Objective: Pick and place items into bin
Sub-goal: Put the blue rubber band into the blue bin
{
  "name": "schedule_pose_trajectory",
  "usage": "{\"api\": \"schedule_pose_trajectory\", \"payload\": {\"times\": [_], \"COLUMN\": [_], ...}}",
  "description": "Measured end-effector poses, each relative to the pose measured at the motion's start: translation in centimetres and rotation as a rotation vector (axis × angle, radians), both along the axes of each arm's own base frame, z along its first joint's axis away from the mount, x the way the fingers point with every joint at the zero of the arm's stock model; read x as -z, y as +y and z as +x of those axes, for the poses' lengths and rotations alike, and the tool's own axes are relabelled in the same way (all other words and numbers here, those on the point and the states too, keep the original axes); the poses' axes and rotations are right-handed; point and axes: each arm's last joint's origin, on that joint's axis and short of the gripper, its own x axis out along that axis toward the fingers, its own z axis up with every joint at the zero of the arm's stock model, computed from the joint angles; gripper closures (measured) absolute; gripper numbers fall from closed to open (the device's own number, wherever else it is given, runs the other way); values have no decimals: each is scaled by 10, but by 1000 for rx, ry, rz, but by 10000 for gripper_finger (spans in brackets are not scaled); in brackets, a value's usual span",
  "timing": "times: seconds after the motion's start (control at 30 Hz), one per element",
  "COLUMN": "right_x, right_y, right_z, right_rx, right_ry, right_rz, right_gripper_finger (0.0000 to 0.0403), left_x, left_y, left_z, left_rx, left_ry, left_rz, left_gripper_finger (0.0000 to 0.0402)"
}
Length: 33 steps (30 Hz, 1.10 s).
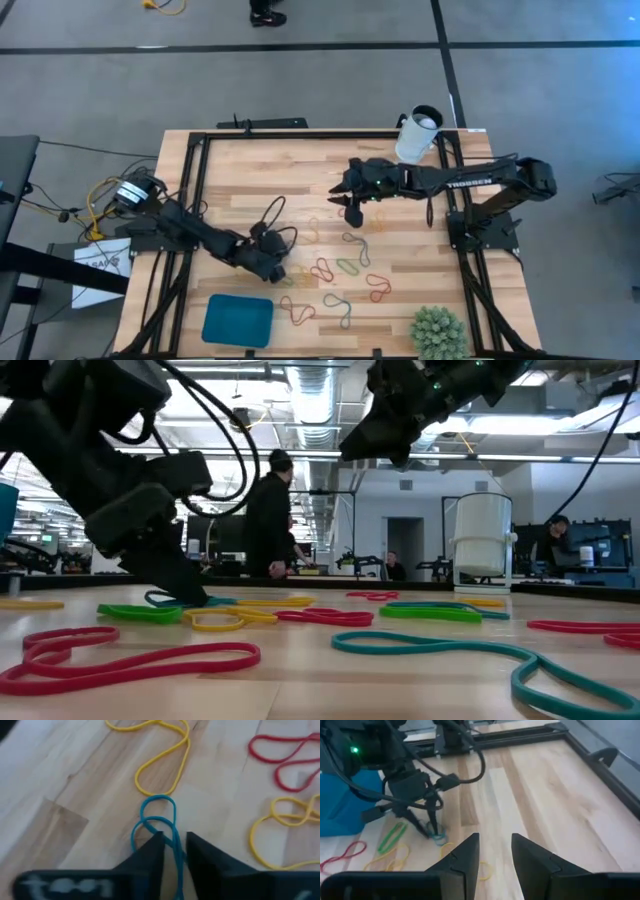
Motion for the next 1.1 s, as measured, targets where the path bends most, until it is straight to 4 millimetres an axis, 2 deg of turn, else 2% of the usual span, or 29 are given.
{"api": "schedule_pose_trajectory", "payload": {"times": [0.1,0.2,0.27,0.37,0.5,0.6,0.7,0.77,0.83,0.97,1.1], "right_x": [-1,-3,-5,-3,-4,-6,-6,-5,-3,-4,-3], "right_y": [7,15,20,25,30,34,38,40,42,44,46], "right_z": [1,0,0,0,0,1,1,1,2,2,2], "right_rx": [-22,-46,-61,-78,-83,-80,-95,-105,-109,-115,-115], "right_ry": [-4,-12,-22,-13,-23,-37,-36,-34,-25,-31,-29], "right_rz": [0,0,-1,0,21,45,42,38,38,38,46], "right_gripper_finger": [295,295,295,295,295,295,295,295,295,295,295], "left_x": [-7,-20,-37,-81,-150,-202,-227,-230,-221,-191,-149], "left_y": [0,-3,-8,-18,-27,-38,-57,-73,-88,-113,-141], "left_z": [6,11,15,16,-4,-23,-39,-48,-52,-52,-41], "left_rx": [-4,24,58,98,149,178,267,369,370,284,253], "left_ry": [69,146,176,144,146,66,45,75,108,198,308], "left_rz": [34,77,103,145,148,-29,-257,-348,-365,-293,-260], "left_gripper_finger": [392,397,399,400,401,401,401,401,401,401,401]}}
